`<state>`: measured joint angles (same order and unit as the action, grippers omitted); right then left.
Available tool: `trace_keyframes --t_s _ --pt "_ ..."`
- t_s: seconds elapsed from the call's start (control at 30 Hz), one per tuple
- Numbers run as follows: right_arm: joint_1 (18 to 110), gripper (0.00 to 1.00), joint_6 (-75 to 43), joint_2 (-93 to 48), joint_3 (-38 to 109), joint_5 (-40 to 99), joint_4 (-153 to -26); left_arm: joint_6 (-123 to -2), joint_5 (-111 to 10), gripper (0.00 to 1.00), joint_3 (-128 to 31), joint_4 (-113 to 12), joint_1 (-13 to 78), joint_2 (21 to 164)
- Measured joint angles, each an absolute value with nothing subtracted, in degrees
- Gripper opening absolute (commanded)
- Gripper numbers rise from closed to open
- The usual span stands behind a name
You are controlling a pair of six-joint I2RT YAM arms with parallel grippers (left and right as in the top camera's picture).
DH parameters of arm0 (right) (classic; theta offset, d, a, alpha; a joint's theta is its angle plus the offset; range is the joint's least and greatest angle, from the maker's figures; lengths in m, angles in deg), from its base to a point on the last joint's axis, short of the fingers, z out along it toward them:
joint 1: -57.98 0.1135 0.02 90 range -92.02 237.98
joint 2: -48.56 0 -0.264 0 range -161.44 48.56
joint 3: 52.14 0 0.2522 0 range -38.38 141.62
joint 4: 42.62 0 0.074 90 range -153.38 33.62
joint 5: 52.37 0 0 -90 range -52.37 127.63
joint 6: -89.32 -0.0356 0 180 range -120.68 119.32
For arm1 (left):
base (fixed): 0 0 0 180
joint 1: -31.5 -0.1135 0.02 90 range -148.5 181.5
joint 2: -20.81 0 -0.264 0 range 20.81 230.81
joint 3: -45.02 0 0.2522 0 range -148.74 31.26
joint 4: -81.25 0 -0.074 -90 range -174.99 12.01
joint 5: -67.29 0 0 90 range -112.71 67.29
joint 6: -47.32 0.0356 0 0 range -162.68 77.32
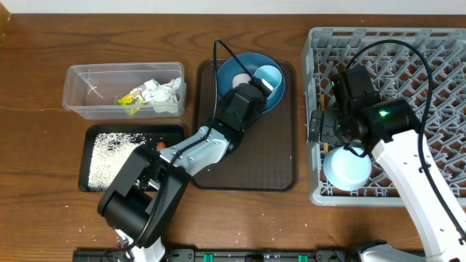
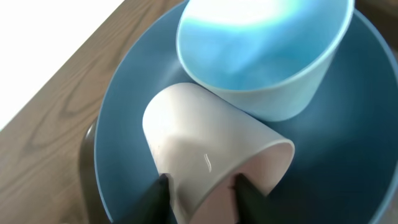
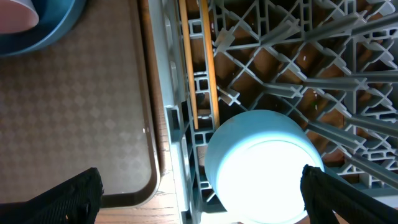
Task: Sort waste into correct bins and load items into the dishwasher rack
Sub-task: 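Grasp the pink cup rim with the left gripper and lift it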
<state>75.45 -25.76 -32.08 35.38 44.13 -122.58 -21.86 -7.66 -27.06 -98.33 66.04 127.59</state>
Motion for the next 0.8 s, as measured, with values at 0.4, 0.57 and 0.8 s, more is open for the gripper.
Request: trace_keyframes --t_s 0.4,0.57,0.8 --pt "75.4 0.99 -25.8 -32.1 35.4 44.2 -122.6 -21.6 -6.9 0.06 -27.1 -98.5 66.0 127.6" --pt "75.4 0.99 -25.8 -32.1 35.4 44.2 -122.6 -22.4 -6.9 0.06 -27.1 -95.7 66.0 127.2" --pt "75.4 0.99 -25.8 -32.1 35.4 44.2 -122.6 -26.4 -7.2 0.06 -27.0 -88.1 66.0 119.8"
